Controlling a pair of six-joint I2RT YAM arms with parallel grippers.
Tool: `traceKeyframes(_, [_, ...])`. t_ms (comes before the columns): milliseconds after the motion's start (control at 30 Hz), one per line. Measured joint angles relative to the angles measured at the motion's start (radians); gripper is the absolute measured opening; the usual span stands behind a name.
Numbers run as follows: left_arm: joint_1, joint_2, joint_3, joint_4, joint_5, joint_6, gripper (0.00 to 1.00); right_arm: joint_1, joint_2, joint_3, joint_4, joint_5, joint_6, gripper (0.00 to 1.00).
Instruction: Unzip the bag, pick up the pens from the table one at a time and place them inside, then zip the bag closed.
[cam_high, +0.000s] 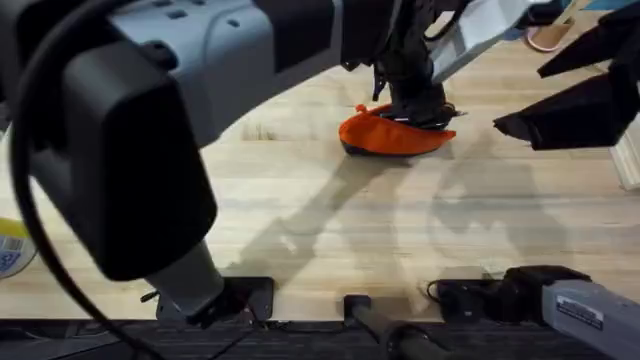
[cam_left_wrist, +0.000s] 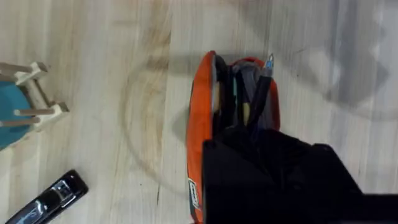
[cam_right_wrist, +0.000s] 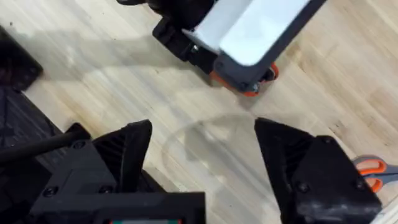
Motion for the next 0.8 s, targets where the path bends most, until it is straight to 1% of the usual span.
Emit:
traceKeyframes(167, [0.000,0.020,0.000,-0.002,-0.005,0.000,0.040,0.000,0.000,0.000,0.000,0.000,0.000,0.996])
traceKeyframes(367, [0.000,0.020,0.000,-0.003,-0.031,0.000,0.040,0.000,0.000,0.000,0.000,0.000,0.000,0.996])
traceKeyframes(700, [0.000,0.020,0.000,-0.003,-0.050,0.000,0.040,0.000,0.000,0.000,0.000,0.000,0.000,0.996])
traceKeyframes(733, [0.000,0.020,0.000,-0.003,-0.049,0.000,0.054,0.000,0.000,0.000,0.000,0.000,0.000,0.996])
traceKeyframes(767, [0.000,0.020,0.000,-0.003,-0.050,0.002,0.105,0.000,0.000,0.000,0.000,0.000,0.000,0.996])
traceKeyframes(800, [0.000,0.020,0.000,-0.002,-0.050,0.005,0.190,0.000,0.000,0.000,0.000,0.000,0.000,0.996])
